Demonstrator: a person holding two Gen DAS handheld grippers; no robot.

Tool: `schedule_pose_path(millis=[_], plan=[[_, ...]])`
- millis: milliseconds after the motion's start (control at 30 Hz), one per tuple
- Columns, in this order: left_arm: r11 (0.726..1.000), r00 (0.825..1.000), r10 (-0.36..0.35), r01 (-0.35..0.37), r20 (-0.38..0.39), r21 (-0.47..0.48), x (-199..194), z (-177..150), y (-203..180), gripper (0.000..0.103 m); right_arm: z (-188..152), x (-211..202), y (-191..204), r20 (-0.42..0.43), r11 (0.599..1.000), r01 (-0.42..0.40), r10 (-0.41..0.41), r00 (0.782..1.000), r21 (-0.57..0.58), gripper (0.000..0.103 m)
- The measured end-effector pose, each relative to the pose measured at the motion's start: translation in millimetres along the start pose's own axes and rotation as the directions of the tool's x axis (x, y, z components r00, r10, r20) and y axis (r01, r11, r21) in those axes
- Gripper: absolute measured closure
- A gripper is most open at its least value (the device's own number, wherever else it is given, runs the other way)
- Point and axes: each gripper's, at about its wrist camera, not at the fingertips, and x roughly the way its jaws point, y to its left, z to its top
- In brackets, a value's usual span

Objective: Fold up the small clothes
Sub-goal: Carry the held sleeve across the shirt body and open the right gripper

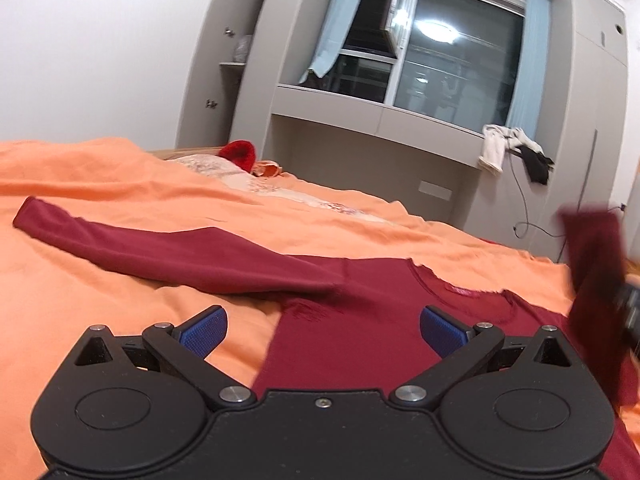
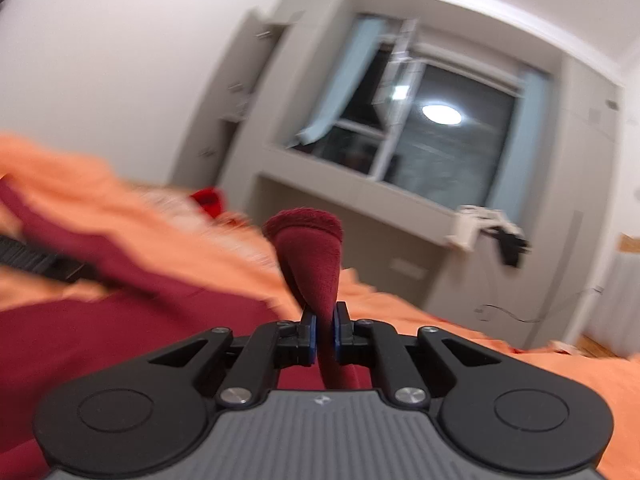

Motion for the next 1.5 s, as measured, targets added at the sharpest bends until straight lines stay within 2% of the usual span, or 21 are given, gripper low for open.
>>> schedule_pose_path(millis=[167,267,400,467,500,567,633,700,800,833,900,967,1033,1133,1200,1233,1300,1400,1467,1500], plan=[[1.0,1.0,0.013,-0.013,-0.008,-0.02,3,1,8,0.001,-14,-2,49,-0.073,0.985,-0.133,0.126,0.989,-0.11,0.094],[1.0,1.0,0.01,-0.011,-0.021,-0.025,3,0,10,0.001,-20,-1,63,-0.122,0.971,-0.192,0.175,0.977,-0.146,0.093],[1.0,1.0,0.006,-0.007,-0.023,-0.017,2,1,12,0.001,-28,-8,71,-0.175,0.946,-0.286,0.259,0.95,-0.151,0.083],[1.0,1.0,0.006,-0.006,-0.027,-0.017,3,0,12,0.001,-27,-14,67,-0.195,0.926,-0.354,0.326,0.925,-0.129,0.073],[1.0,1.0,0.005,-0.006,-0.03,-0.018,3,0,13,0.001,-32,-18,64,-0.2,0.915,-0.391,0.367,0.909,-0.099,0.067],[1.0,0.999,0.003,-0.004,-0.036,-0.02,3,-1,14,0.001,-30,-26,57,-0.21,0.878,-0.478,0.461,0.862,-0.036,0.06],[1.0,0.999,0.001,-0.002,-0.043,-0.019,6,0,15,0.001,-29,-36,51,-0.197,0.852,-0.523,0.51,0.837,-0.015,0.048],[1.0,0.999,-0.002,0.002,-0.051,-0.015,6,-1,15,0.001,-28,-43,42,-0.176,0.845,-0.535,0.527,0.831,-0.001,0.043],[1.0,0.997,-0.007,0.007,-0.071,-0.001,8,-3,13,0.001,-28,-47,30,-0.157,0.863,-0.504,0.501,0.851,0.024,0.033],[1.0,0.997,-0.008,0.008,-0.078,0.003,9,-4,13,0.001,-29,-45,27,-0.154,0.87,-0.492,0.492,0.857,0.04,0.033],[1.0,0.996,-0.01,0.012,-0.093,0.014,12,-6,10,0.001,-32,-38,25,-0.168,0.875,-0.479,0.484,0.859,0.071,0.035],[1.0,0.995,-0.012,0.015,-0.103,0.023,14,-8,7,0.001,-31,-33,29,-0.18,0.873,-0.482,0.486,0.855,0.068,0.048],[0.999,0.994,-0.017,0.021,-0.11,0.036,15,-10,5,0.001,-30,-36,36,-0.193,0.866,-0.499,0.495,0.847,0.027,0.081],[0.998,0.992,-0.028,0.033,-0.12,0.043,16,-12,5,0.001,-28,-47,49,-0.226,0.851,-0.517,0.488,0.843,-0.091,0.097],[0.998,0.991,-0.045,0.05,-0.125,0.038,16,-12,5,0.001,-30,-58,55,-0.244,0.831,-0.537,0.497,0.833,-0.142,0.098],[0.998,0.99,-0.053,0.058,-0.127,0.036,15,-13,4,0.001,-32,-62,58,-0.251,0.821,-0.55,0.506,0.825,-0.153,0.102],[0.996,0.989,-0.074,0.08,-0.131,0.038,15,-15,3,0.0,-38,-69,63,-0.268,0.798,-0.58,0.531,0.804,-0.161,0.103],[0.99,0.982,-0.108,0.12,-0.154,0.068,16,-20,-5,0.0,-47,-79,69,-0.266,0.794,-0.575,0.521,0.811,-0.197,0.103],[0.984,0.975,-0.114,0.138,-0.192,0.115,19,-25,-13,0.0,-48,-82,61,-0.252,0.804,-0.573,0.529,0.81,-0.156,0.098],[0.98,0.972,-0.103,0.135,-0.211,0.143,22,-29,-16,0.0,-48,-84,55,-0.244,0.812,-0.57,0.532,0.811,-0.125,0.088]])
